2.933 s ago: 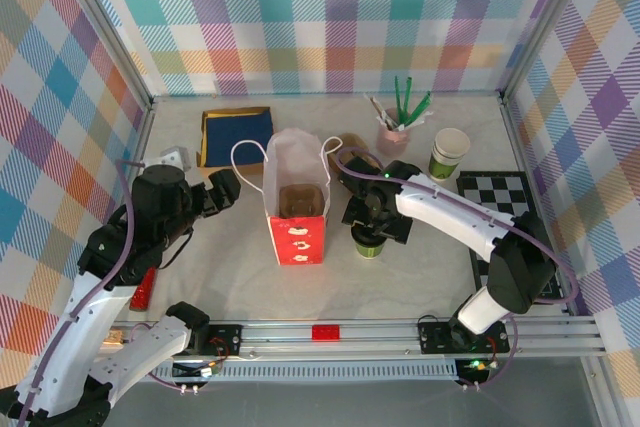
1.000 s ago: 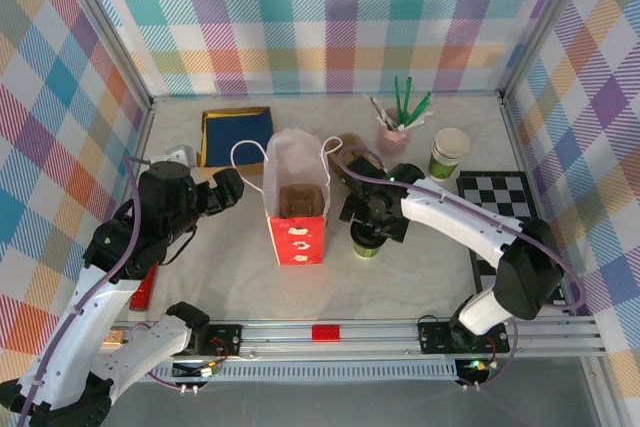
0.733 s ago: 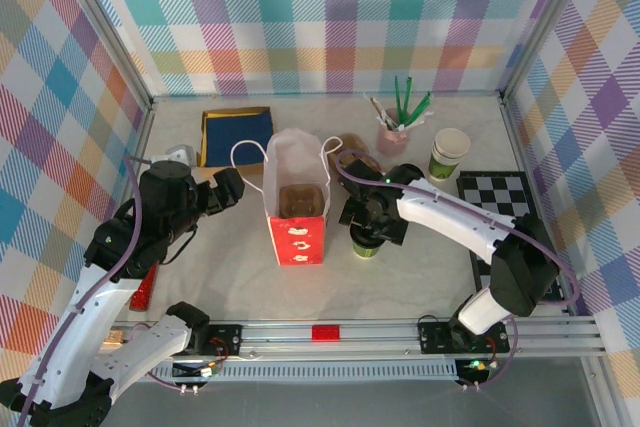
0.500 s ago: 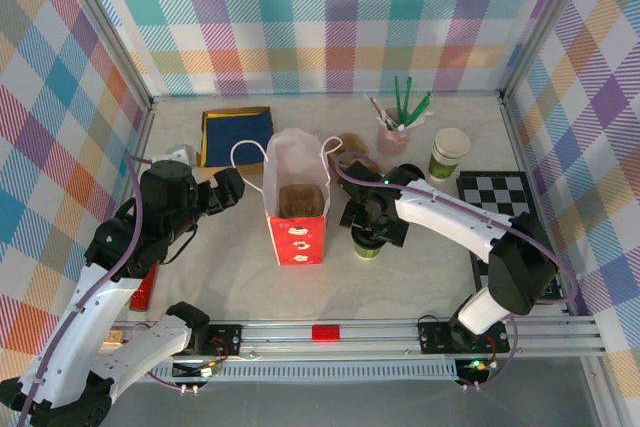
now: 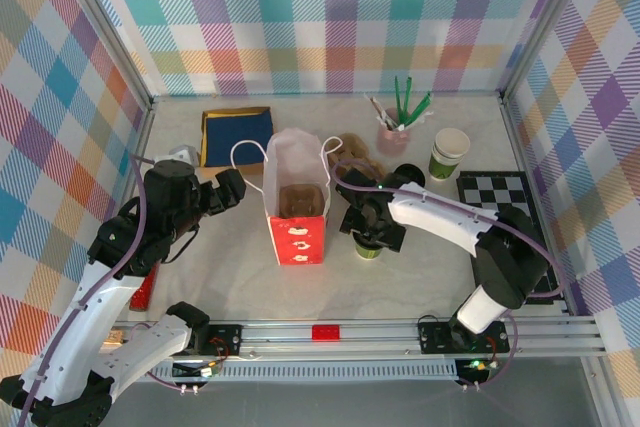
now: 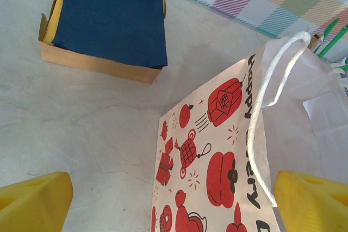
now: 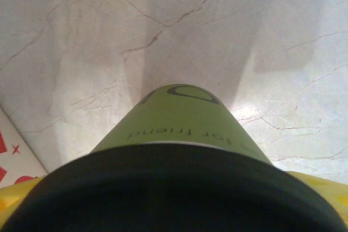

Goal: Pack the takeout coffee

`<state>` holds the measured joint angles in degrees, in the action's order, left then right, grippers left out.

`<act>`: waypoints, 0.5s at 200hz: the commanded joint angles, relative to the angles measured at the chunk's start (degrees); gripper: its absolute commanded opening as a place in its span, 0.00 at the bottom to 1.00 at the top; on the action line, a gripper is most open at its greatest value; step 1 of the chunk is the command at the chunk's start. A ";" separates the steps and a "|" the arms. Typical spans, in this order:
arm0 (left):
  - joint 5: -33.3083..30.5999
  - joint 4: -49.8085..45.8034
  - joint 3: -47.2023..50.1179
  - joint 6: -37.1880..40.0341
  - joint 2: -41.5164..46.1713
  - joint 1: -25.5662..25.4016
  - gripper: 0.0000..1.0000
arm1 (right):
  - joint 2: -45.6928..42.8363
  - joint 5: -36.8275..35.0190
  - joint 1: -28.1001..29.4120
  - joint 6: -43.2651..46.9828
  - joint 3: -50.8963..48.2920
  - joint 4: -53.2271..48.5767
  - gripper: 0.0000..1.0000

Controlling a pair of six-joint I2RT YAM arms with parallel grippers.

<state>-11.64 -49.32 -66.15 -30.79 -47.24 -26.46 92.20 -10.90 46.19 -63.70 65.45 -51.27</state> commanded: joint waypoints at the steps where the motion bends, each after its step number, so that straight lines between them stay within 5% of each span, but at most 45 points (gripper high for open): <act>1: -0.38 1.33 0.32 0.25 0.62 0.62 0.95 | 0.96 0.43 0.21 -1.21 -1.12 0.68 0.94; 100: -0.38 1.33 0.46 0.11 0.88 0.62 0.93 | 1.73 -0.09 0.20 -1.45 -2.70 1.03 0.78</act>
<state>-11.64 -49.32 -66.15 -30.79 -47.16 -26.46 92.64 -10.87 46.19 -64.34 64.38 -50.17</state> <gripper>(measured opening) 0.934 0.851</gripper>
